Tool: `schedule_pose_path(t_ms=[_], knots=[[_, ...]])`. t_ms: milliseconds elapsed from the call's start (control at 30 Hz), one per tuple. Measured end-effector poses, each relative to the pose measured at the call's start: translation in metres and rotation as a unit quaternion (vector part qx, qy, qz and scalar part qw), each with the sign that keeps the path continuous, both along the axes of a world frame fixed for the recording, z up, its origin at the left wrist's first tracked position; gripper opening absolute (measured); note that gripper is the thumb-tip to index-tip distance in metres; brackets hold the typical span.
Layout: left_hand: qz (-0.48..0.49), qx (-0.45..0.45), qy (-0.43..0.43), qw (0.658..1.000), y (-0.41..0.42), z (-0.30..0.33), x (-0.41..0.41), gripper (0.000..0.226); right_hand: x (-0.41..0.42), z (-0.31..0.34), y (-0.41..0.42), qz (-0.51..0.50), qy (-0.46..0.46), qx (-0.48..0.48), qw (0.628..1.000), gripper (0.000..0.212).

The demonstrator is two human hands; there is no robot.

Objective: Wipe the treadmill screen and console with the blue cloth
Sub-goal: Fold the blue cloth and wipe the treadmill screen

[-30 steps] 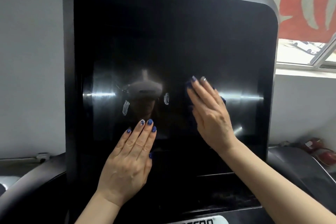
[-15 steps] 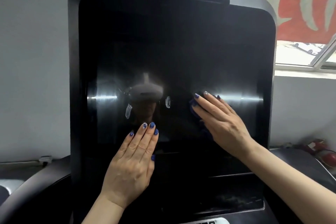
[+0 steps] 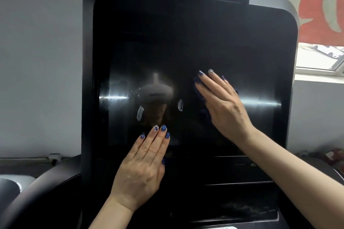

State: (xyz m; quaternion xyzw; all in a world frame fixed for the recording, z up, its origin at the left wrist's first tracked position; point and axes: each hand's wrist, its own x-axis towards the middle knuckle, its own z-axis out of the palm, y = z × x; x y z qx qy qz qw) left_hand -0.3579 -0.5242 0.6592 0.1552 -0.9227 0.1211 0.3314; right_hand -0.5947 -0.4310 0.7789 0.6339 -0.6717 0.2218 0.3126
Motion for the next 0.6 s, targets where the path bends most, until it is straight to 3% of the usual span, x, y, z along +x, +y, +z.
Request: schedule_pose_path(t_ms=[200,333,433,600], knots=[[-0.001,0.000,0.005,1.000,0.002,0.000,0.000,0.056,-0.023,0.000,0.029,0.047,0.069,0.080,0.993,0.047],[-0.001,-0.002,0.009,1.000,0.000,0.001,-0.001,0.055,-0.024,0.016,0.003,0.011,-0.012,-0.011,1.000,0.039],[-0.004,0.006,0.008,1.000,-0.001,0.000,0.000,0.055,-0.009,0.012,-0.017,0.004,-0.021,-0.065,0.998,0.035],[0.003,0.001,0.010,1.000,0.000,0.000,-0.001,0.053,-0.003,-0.014,0.009,0.052,0.020,0.030,0.998,0.041]])
